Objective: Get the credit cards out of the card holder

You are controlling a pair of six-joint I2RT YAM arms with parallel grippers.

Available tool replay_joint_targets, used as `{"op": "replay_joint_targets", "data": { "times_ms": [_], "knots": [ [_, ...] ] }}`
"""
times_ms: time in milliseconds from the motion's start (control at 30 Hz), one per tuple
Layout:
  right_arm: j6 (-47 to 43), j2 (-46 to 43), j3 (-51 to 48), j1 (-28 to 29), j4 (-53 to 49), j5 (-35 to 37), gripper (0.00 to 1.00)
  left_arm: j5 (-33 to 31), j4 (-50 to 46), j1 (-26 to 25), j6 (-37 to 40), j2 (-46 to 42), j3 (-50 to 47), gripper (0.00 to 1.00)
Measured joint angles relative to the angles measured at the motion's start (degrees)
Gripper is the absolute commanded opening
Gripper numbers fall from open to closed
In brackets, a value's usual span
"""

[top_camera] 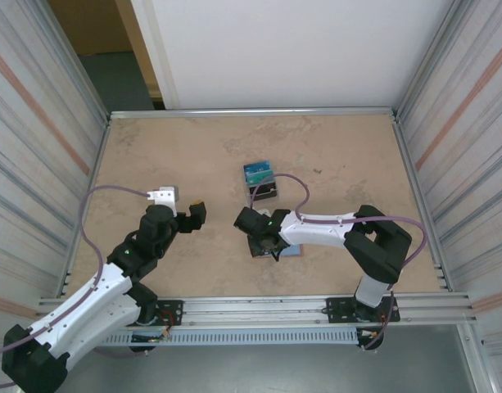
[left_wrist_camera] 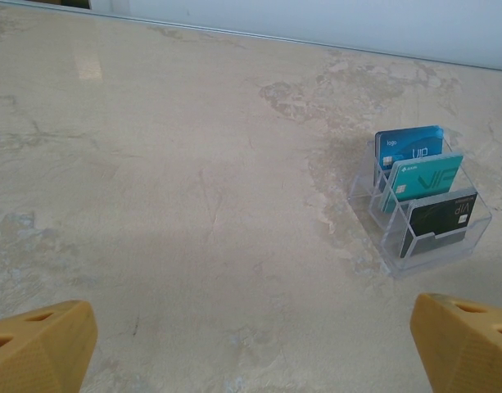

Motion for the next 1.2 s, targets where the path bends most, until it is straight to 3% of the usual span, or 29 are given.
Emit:
{"op": "replay_joint_targets", "data": {
  "times_ms": [200,433,567,800,1000,1200],
  "knots": [
    [-0.1,-2.2,-2.7,-1.6,2.6,-2.1,0.39,0.5,0.0,0.0,-0.1,0.1,0.0,0.99],
    [-0.3,-5.9,-7.0,-4.7,5.2,-5.1,0.19,1.2,-0.2,0.0,-0.1,0.1,0.6,0.99],
    [-0.8,-7.5,-8.1,-5.4,5.4,-5.9,0.12,1.7,-0.2,0.0,-0.1,0.1,1.2,0.99],
    [-3.8,-8.7,-8.4,-4.7,7.3,-9.2,0.11,1.2,-0.2,-2.1,0.0,0.2,1.4,0.99],
    [-6.6,-8.7,-8.1,-0.4,7.9,-10.9,0.12,-2.0,0.3,-6.3,0.0,1.6,1.4,0.99],
    [-7.8,-8.7,-7.5,1.6,7.8,-11.4,0.2,-5.1,1.7,-9.2,0.0,2.0,1.4,0.99]
  ]
}}
